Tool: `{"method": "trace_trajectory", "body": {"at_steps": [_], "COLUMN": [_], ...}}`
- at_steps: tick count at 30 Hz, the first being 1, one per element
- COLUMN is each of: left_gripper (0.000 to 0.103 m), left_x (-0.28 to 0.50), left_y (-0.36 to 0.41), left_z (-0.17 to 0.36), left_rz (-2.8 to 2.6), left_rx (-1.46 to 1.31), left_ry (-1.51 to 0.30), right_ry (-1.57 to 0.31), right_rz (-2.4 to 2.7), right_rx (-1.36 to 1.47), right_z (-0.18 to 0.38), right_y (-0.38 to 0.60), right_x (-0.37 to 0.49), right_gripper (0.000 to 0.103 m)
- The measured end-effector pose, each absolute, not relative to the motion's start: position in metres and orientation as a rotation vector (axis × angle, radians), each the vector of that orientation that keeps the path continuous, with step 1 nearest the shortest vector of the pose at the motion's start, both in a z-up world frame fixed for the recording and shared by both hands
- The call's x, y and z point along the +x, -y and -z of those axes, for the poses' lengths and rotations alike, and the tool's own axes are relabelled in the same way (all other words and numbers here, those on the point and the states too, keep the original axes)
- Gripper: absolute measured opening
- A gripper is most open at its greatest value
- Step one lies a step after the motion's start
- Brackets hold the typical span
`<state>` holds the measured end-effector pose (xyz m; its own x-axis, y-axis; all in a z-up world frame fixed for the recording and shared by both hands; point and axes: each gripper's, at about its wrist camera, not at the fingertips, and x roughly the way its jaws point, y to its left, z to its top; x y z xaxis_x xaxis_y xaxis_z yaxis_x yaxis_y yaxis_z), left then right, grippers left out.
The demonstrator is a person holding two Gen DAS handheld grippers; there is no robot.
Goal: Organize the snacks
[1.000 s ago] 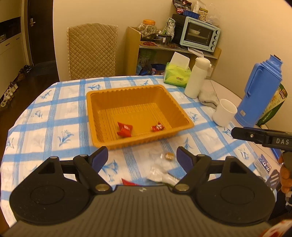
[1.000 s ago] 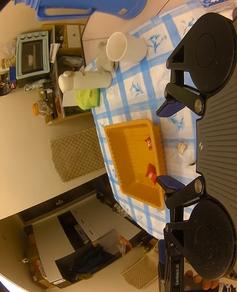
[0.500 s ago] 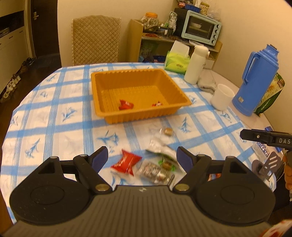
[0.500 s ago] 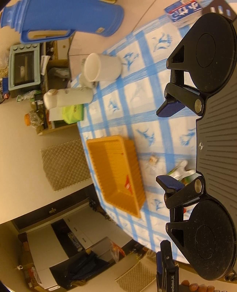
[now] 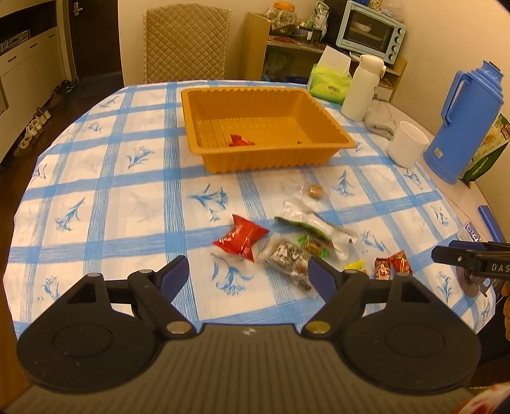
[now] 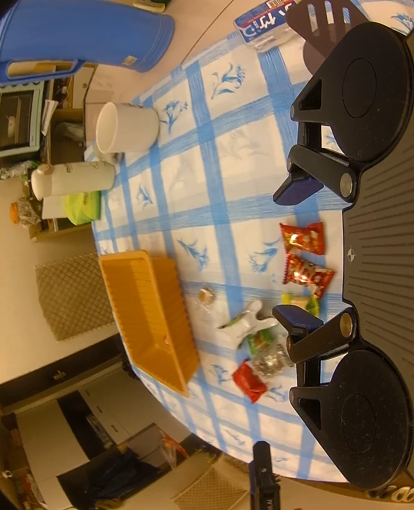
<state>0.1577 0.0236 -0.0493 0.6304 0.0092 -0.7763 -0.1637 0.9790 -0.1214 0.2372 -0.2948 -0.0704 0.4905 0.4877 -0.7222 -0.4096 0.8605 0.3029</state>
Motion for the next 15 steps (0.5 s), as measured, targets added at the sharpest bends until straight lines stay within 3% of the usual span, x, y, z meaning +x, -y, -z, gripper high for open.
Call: {"method": "trace_trajectory", "body": {"at_steps": [10, 15], "left_gripper": [0.079, 0.079], "left_x": [0.158, 0.159], "left_y": [-0.019, -0.022], "left_z": [0.06, 0.063], "left_rz": [-0.094, -0.104], "left_rx": [-0.182, -0.181], "left_ry": [-0.911, -0.917], "right_ry": [-0.951, -0.967], "right_rz": [-0.554, -0.531], "right_rx": [0.042, 0.032], "right_z": [0.095, 0.108], "right_y": [0.282, 0.278], "right_x": [0.237, 0.242], "right_gripper": [0.044, 0.039]}}
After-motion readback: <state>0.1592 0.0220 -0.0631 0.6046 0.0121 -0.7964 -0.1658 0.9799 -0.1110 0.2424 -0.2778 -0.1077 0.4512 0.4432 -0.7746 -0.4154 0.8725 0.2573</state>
